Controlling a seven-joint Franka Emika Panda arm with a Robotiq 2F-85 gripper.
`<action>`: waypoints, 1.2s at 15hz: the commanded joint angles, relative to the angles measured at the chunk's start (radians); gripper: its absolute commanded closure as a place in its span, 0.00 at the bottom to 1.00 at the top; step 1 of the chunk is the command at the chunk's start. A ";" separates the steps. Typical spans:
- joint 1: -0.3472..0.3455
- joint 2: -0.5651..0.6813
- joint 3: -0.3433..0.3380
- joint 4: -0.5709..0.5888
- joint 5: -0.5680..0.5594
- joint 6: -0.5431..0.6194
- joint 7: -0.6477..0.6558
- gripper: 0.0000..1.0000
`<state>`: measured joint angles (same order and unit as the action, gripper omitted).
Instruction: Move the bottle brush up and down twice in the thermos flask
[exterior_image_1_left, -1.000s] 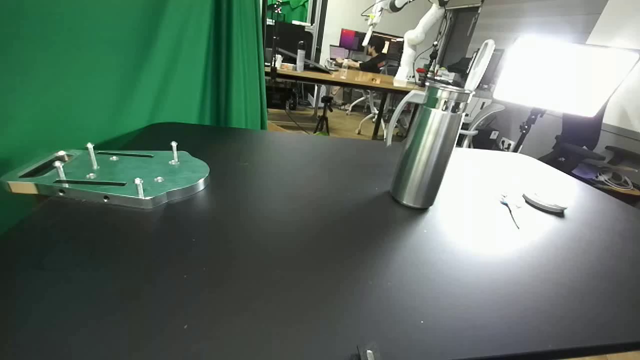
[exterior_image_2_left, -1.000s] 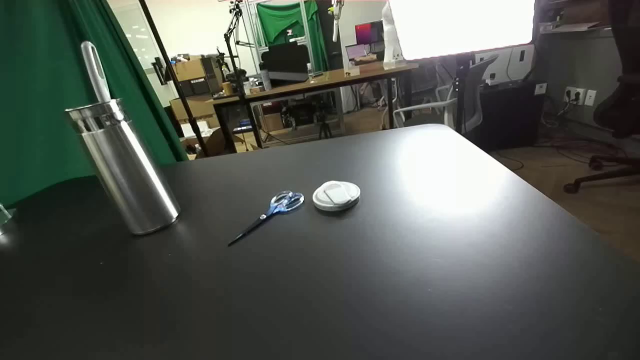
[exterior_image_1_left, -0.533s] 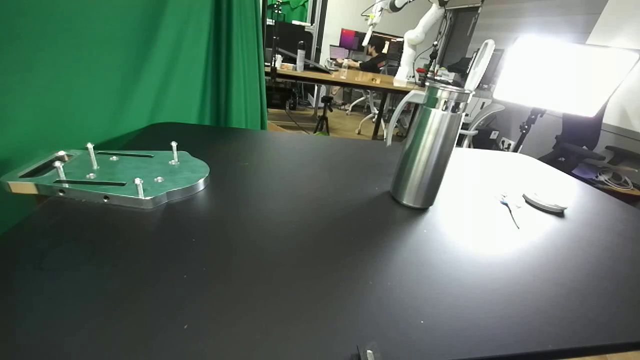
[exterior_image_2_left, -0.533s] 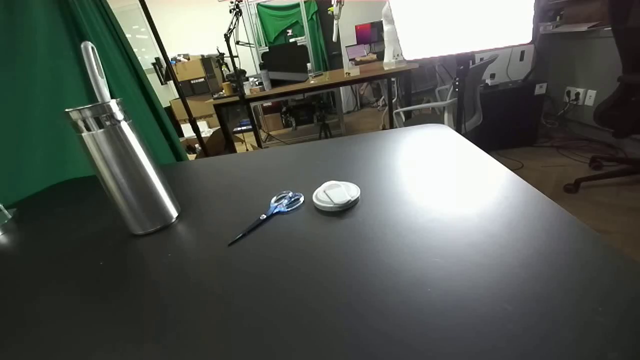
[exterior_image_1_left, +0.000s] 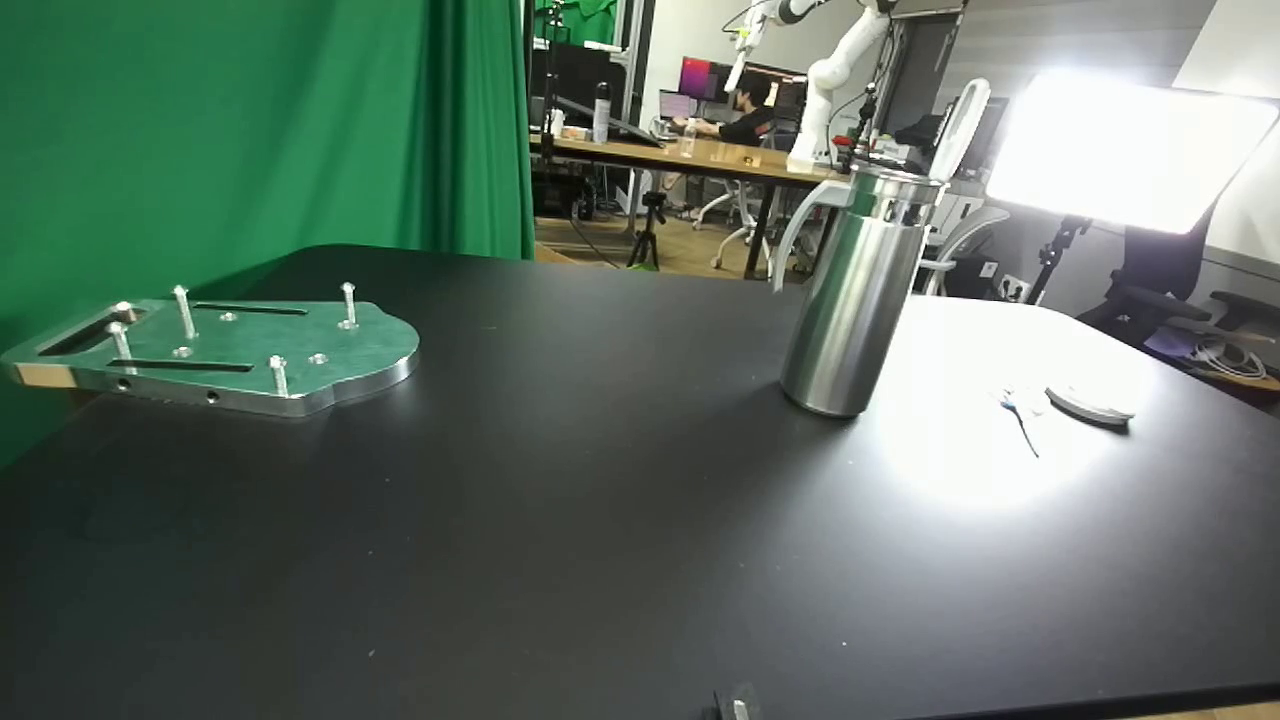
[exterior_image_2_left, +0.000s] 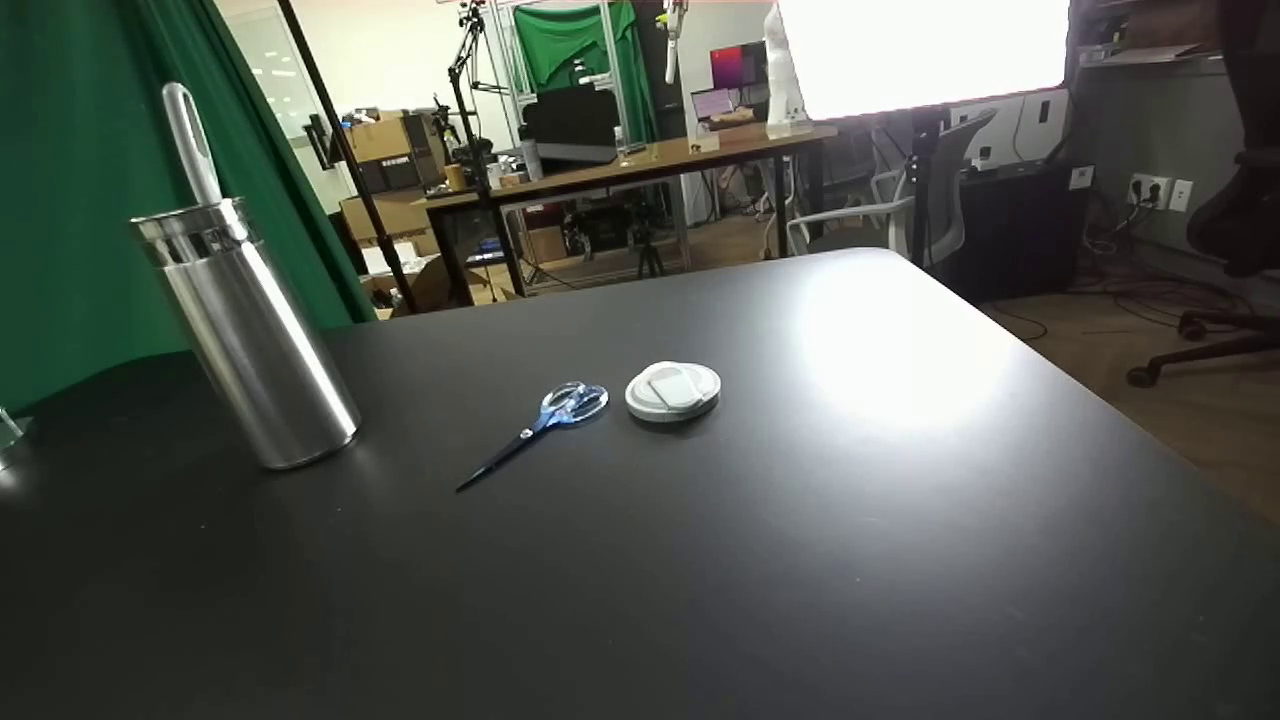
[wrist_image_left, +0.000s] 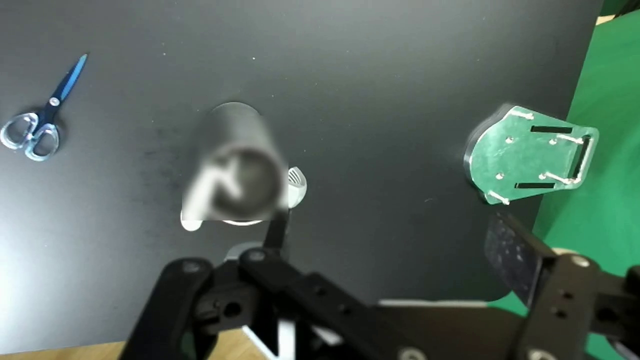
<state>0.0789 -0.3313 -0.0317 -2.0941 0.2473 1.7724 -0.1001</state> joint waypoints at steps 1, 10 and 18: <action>-0.051 0.069 -0.009 0.039 -0.050 -0.014 0.009 0.00; -0.129 0.229 -0.042 0.056 -0.116 0.060 0.005 0.00; -0.131 0.302 -0.037 0.049 -0.119 0.097 0.003 0.26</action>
<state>-0.0490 -0.0512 -0.0720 -2.0695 0.1379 1.8704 -0.1010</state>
